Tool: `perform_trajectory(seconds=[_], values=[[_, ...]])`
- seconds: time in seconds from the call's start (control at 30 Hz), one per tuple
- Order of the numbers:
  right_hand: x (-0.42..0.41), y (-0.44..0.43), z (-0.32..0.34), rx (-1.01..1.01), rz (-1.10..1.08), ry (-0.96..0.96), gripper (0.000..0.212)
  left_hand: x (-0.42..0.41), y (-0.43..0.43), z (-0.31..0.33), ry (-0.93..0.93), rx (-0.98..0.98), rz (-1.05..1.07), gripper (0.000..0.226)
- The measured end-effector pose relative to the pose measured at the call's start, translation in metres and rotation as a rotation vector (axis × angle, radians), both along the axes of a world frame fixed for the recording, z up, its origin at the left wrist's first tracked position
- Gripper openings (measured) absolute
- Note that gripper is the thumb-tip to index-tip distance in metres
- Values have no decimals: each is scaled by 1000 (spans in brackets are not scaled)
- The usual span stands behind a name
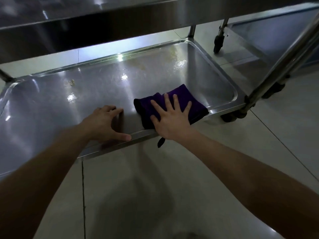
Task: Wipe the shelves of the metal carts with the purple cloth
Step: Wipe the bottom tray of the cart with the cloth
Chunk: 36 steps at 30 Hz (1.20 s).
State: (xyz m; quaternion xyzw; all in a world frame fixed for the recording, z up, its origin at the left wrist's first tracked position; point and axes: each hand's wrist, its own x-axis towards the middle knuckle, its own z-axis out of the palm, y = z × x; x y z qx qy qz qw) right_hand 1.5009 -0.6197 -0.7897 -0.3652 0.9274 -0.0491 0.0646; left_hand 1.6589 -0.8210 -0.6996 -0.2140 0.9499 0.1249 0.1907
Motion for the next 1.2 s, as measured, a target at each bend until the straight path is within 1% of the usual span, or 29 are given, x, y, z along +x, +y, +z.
perform_trajectory(seconds=[0.07, 0.17, 0.23, 0.37, 0.43, 0.53, 0.6, 0.73, 0.83, 0.9, 0.97, 1.03, 1.13, 1.2], values=[[2, 2, 1, -19, 18, -19, 69, 4, 0, -1, -3, 2, 2, 148], [-33, 19, 7, -46, 22, -55, 71, 3, 0, -1, 8, -1, -3, 149], [-73, 42, 8, -54, -55, -53, 70, 2, 0, -1, 8, 1, -6, 152], [-156, 86, 11, -32, -223, -74, 72, 3, 0, -3, 9, -8, -12, 144], [-177, 81, 10, 11, -273, -64, 74, 3, 1, -3, 5, -5, -14, 144], [-181, 41, 13, 49, -314, -66, 78, 4, 3, -2, -2, -5, -14, 144], [-167, 5, 17, 41, -265, -72, 78, 3, 5, 0, -16, -9, -17, 145], [-97, -64, 14, 41, 11, -50, 75, 0, 8, 4, -44, -12, -20, 145], [-68, -82, 10, 24, 187, -46, 71, 0, 6, 3, -53, -26, -34, 145], [-79, -77, 14, 6, 218, -80, 70, 0, 4, 2, -48, -35, -39, 144], [-101, -62, 19, -18, 171, -75, 67, 1, 3, 1, -28, -40, -36, 144], [-129, -37, 22, -34, 34, -71, 66, 2, 2, -1, -11, -36, -25, 145], [-170, 22, 20, -33, -161, -73, 67, 2, 1, -3, -15, -28, -13, 156], [-183, 62, 14, -32, -217, -54, 68, 3, 0, -5, -9, -31, -15, 163]])
